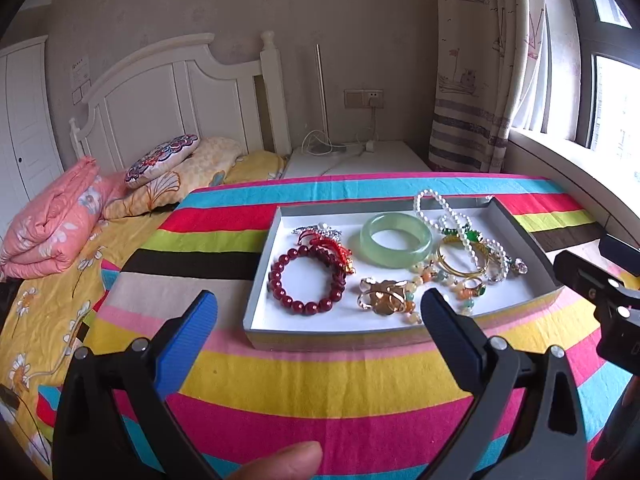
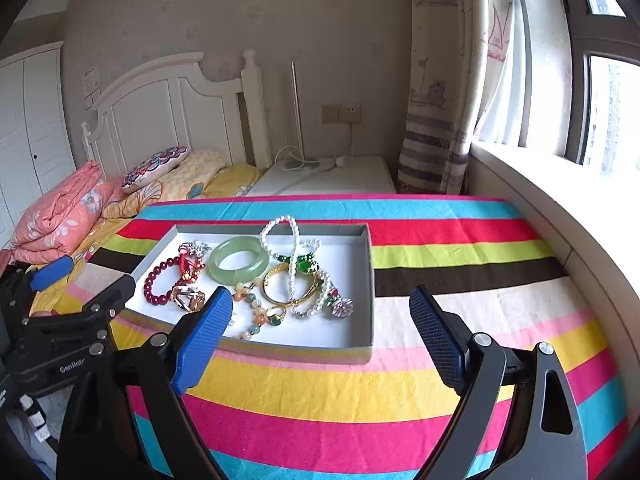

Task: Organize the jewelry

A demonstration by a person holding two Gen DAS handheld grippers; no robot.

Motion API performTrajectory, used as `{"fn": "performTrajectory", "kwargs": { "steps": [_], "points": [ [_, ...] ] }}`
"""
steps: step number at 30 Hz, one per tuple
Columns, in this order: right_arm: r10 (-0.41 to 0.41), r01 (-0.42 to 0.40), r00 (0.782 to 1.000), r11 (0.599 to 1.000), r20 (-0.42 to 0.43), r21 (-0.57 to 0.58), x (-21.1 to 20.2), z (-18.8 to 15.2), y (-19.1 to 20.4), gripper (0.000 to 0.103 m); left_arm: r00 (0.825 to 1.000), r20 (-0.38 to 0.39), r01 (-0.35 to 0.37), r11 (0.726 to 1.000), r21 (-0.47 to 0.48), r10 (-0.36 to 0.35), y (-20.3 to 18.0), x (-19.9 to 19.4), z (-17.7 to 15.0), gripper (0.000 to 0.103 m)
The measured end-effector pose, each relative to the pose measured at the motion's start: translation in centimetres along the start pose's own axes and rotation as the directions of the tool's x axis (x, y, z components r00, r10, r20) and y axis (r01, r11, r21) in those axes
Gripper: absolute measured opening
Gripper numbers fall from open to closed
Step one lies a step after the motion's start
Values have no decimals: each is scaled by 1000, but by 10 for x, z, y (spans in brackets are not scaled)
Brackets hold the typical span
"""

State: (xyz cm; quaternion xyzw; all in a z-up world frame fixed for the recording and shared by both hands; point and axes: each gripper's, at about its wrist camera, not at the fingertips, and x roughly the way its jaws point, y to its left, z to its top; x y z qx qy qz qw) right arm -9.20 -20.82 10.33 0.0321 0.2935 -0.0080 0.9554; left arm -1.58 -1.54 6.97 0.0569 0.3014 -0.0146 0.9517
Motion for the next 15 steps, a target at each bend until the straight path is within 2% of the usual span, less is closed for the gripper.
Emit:
{"fn": "performTrajectory", "kwargs": {
  "steps": [4, 10, 15],
  "points": [
    [-18, 18, 999, 1000, -26, -15, 16, -12, 10, 87, 1000, -14, 16, 1000, -26, -16, 3, 5, -4, 101],
    [-9, 6, 996, 1000, -86, -25, 35, -24, 16, 87, 999, -40, 0, 1000, 1, 0, -4, 12, -9, 101],
    [-20, 14, 996, 997, -83, -72, 37, -26, 25, 87, 998, -55, 5, 1000, -6, -5, -4, 14, -11, 101]
  ]
}}
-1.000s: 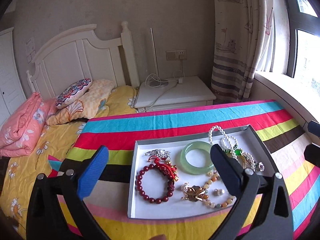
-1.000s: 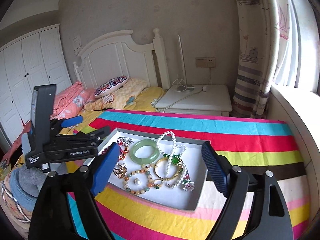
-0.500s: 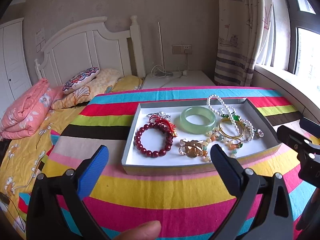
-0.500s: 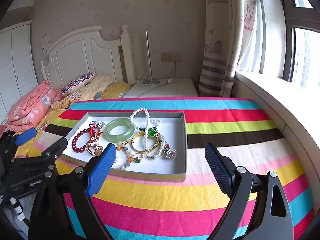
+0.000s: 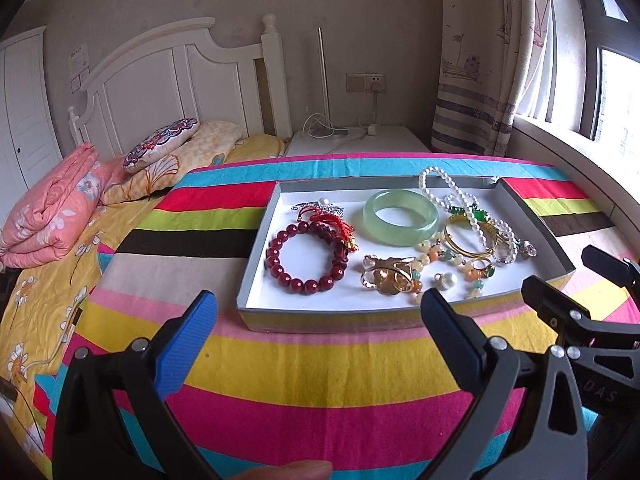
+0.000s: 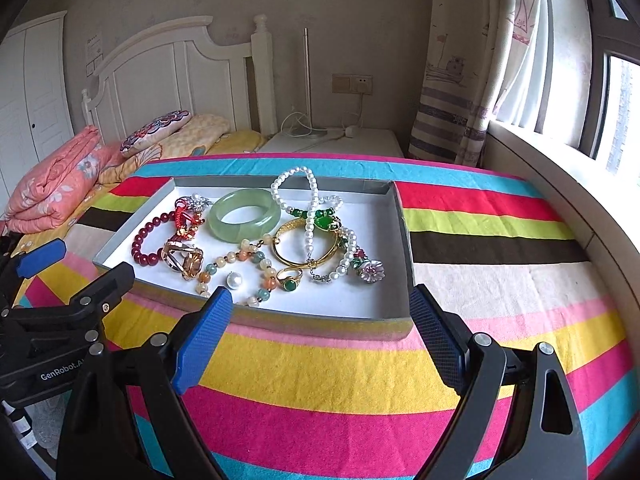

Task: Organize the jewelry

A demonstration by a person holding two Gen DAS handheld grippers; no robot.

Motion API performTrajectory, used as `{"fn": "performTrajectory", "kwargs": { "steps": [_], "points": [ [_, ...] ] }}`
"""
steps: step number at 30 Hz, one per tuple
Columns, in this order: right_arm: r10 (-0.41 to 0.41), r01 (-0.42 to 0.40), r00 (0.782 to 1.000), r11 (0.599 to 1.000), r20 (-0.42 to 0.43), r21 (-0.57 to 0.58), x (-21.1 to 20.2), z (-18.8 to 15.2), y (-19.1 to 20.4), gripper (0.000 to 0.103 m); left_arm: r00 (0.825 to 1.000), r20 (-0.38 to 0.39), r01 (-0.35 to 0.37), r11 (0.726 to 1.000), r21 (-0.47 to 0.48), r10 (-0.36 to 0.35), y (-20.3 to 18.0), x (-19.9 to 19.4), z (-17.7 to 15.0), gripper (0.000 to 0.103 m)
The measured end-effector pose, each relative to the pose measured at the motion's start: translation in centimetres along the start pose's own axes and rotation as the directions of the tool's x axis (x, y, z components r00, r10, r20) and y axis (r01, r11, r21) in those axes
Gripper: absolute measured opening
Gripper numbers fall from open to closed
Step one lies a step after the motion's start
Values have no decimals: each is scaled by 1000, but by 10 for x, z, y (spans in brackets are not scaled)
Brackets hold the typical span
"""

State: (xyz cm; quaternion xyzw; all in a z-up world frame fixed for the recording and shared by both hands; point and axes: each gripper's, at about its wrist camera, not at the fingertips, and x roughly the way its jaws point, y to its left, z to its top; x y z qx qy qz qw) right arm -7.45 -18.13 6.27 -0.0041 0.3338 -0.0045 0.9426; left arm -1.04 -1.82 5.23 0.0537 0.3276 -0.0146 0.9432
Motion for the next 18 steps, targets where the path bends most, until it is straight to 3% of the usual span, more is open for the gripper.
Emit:
{"fn": "performTrajectory", "kwargs": {
  "steps": [18],
  "points": [
    [26, -25, 999, 999, -23, 32, 6, -1, -5, 87, 1000, -29, 1, 1000, 3, -1, 2, 6, -2, 101]
  ]
}}
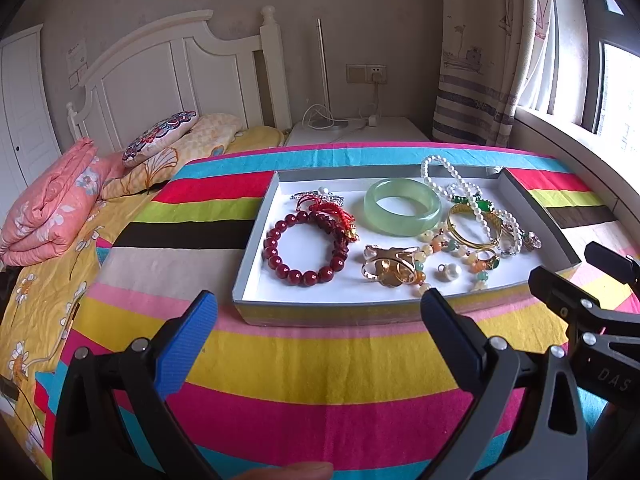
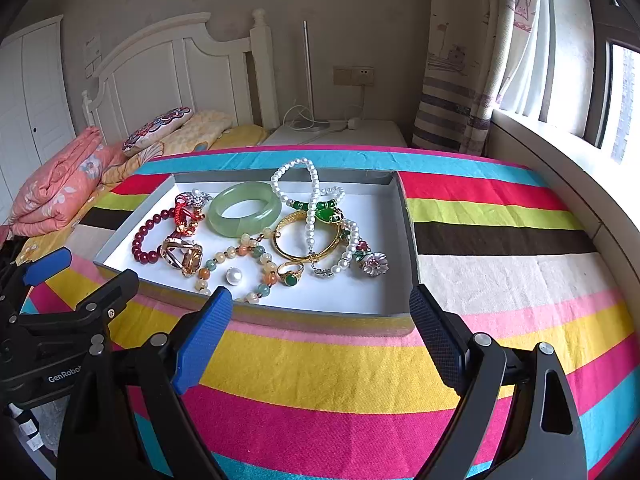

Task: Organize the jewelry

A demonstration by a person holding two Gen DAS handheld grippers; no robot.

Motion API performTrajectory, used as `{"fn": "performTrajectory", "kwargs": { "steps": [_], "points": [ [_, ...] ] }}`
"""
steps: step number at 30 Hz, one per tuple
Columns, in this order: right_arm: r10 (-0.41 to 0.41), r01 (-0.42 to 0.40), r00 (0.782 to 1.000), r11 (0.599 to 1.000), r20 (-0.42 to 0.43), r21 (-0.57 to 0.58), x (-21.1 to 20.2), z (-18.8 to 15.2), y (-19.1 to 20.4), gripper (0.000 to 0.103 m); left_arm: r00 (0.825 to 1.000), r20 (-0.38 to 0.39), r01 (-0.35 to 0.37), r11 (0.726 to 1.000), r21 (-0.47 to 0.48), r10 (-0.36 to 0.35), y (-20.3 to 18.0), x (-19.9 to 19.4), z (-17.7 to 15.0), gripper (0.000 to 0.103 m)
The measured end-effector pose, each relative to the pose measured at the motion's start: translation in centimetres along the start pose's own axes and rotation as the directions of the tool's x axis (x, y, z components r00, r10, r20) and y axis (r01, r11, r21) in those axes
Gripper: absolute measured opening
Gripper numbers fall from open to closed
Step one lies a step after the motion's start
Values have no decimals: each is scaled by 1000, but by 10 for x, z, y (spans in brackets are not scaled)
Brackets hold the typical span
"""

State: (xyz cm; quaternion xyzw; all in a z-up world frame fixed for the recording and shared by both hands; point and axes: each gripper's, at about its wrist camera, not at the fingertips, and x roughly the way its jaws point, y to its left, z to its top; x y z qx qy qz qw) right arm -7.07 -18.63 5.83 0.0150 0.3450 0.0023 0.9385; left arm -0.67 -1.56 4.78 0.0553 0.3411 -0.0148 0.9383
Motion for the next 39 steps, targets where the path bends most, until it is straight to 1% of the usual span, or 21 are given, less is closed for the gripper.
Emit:
{"fn": "performTrajectory", "kwargs": {
  "steps": [39],
  "points": [
    [3, -3, 1000, 1000, -7, -7, 1, -2, 2, 87, 1000, -10, 3, 1000, 11, -3, -3, 2, -3, 101]
  ]
}}
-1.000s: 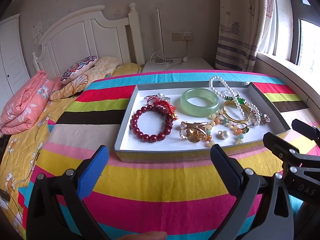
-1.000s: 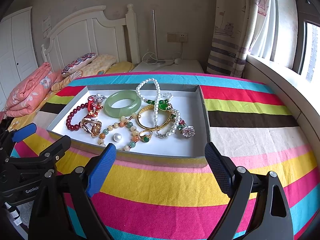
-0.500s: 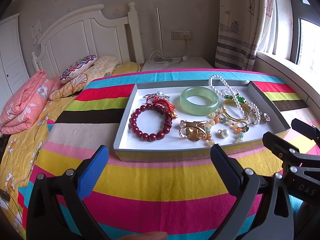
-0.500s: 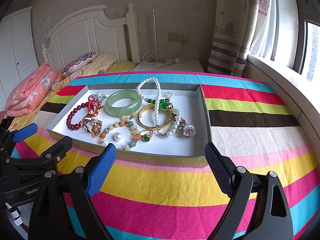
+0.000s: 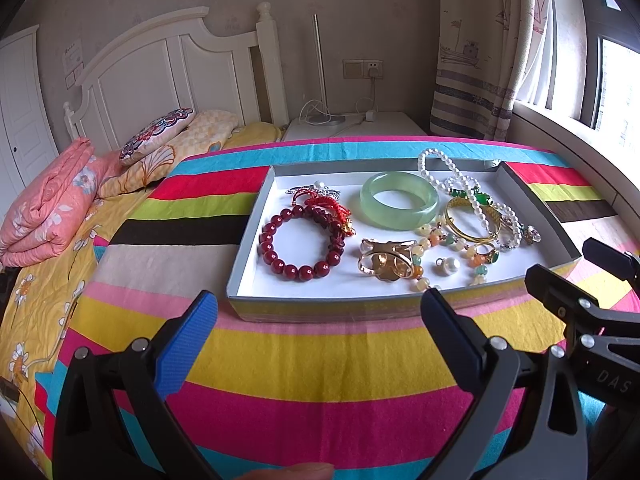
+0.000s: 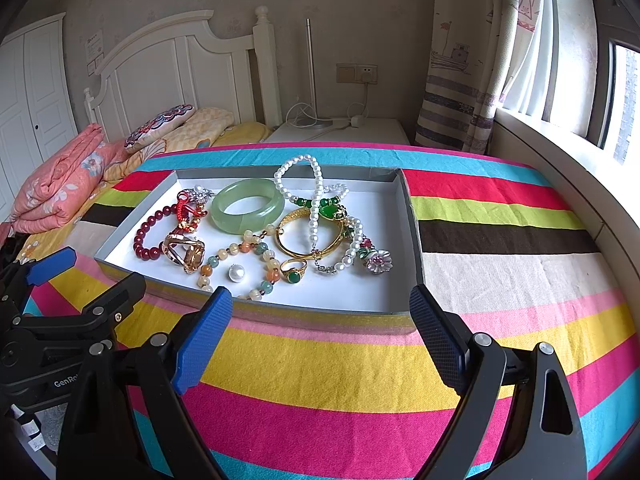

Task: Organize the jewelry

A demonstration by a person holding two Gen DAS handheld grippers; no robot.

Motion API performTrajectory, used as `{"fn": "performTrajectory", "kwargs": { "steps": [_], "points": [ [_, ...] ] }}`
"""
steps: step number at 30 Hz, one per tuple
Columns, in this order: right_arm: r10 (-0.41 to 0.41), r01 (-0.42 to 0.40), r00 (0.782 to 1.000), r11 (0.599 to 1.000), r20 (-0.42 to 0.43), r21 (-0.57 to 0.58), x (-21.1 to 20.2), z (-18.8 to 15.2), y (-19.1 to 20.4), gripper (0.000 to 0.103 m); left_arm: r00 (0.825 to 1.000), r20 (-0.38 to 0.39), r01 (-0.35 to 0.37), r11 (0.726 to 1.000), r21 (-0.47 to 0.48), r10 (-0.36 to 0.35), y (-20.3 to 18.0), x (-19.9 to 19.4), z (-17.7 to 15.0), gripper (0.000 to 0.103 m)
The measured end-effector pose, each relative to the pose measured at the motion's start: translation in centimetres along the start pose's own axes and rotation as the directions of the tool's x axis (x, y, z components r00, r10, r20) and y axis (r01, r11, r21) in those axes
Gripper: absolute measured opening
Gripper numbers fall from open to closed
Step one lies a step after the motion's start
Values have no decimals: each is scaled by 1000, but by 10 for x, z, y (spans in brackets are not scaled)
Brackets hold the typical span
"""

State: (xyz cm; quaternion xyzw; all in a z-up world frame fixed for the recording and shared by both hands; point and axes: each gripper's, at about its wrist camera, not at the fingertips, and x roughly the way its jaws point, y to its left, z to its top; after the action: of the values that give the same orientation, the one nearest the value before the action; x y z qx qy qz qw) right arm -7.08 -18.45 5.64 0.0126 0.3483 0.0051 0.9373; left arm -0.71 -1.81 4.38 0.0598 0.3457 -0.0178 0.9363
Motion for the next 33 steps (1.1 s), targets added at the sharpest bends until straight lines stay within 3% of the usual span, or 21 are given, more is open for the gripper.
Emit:
{"fn": "performTrajectory", "kwargs": {
  "steps": [26, 33],
  "points": [
    [1, -1, 1000, 1000, -2, -2, 0, 0, 2, 87, 1000, -15, 3, 1000, -1, -3, -2, 2, 0, 101],
    [0, 0, 1000, 1000, -2, -2, 0, -1, 1, 87, 1000, 10, 1, 999, -44, -1, 3, -3, -2, 101]
  ]
}}
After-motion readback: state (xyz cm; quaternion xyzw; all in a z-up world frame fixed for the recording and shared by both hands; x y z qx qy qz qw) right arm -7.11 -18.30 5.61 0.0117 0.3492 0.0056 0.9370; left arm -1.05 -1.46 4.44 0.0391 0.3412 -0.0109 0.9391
